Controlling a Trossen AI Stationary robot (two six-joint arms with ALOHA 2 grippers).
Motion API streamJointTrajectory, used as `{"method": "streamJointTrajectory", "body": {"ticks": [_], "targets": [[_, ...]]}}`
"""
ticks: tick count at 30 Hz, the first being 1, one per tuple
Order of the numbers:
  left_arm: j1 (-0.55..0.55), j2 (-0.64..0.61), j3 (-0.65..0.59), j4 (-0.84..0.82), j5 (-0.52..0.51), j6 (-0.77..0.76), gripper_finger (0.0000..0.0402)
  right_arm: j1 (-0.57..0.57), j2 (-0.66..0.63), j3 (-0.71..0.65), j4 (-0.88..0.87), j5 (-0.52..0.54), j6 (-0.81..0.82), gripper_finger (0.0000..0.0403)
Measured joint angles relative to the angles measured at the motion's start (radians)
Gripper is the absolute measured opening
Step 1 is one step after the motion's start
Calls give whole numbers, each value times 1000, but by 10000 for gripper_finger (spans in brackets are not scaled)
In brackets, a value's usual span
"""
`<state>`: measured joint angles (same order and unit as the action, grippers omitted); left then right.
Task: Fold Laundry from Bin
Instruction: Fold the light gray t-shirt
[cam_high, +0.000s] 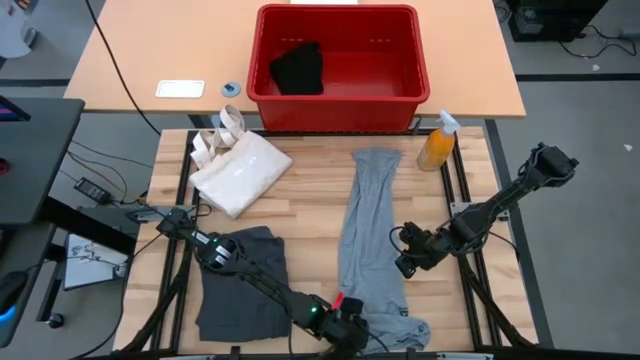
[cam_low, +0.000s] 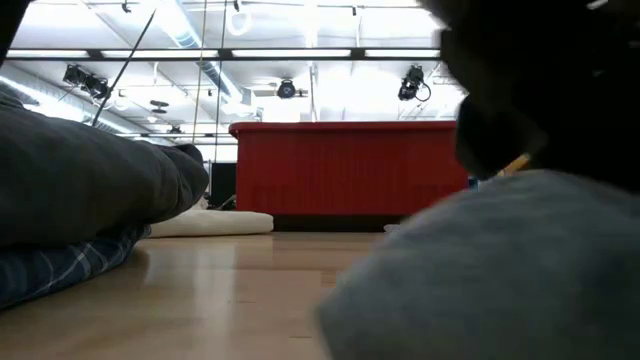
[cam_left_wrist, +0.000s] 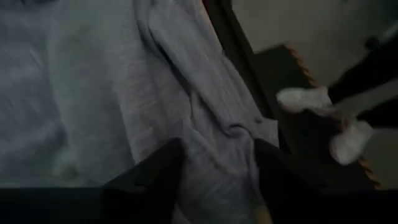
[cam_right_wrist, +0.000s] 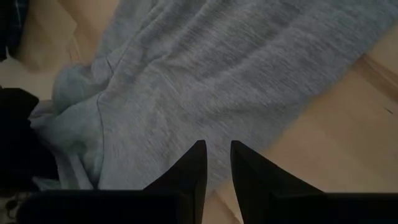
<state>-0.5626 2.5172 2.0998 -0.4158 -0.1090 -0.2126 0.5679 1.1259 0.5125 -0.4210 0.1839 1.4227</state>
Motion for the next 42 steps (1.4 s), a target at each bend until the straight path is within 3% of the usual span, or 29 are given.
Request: {"method": "streamJointTrajectory", "body": {"ticks": [6, 9, 14, 22, 31, 42], "targets": [[9, -1, 0, -54, 54, -9, 74, 2, 0, 0, 0, 9, 0, 82], [23, -12, 0, -47, 75, -88, 17, 2, 0, 0, 0, -13, 0, 82], [74, -76, -3, -56, 156, -228, 23, 13, -18, 6, -2, -92, -9, 82], [158, -169, -1, -128, 264, -330, 19, 21, -119, 12, 16, -71, -54, 82], [256, -196, -1, -207, 258, -423, 18, 21, -315, 12, 45, 28, -84, 82], [402, -198, -1, -210, 303, -473, 17, 21, -482, 12, 109, 32, -158, 82]]}}
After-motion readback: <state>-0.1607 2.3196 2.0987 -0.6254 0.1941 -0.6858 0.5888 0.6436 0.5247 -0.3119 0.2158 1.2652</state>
